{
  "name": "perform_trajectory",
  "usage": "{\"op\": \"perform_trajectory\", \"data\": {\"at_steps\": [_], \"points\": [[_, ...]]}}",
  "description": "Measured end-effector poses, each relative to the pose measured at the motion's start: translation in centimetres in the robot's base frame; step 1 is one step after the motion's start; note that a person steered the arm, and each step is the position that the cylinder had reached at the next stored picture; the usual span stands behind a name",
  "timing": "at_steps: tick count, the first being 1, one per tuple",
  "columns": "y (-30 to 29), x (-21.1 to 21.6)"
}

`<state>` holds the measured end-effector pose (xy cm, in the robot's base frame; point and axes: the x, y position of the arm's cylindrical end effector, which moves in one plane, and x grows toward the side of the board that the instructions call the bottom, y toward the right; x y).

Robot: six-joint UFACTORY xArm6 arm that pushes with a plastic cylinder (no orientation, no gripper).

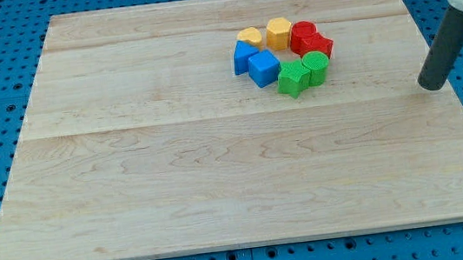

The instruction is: Nudge the group of blocks

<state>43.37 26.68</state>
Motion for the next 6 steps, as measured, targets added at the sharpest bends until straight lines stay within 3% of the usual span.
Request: {"op": "perform_trajectory", "data": {"at_steps": [3, 6], "points": [[0.5, 0.0], [-10.7, -4.4]]}}
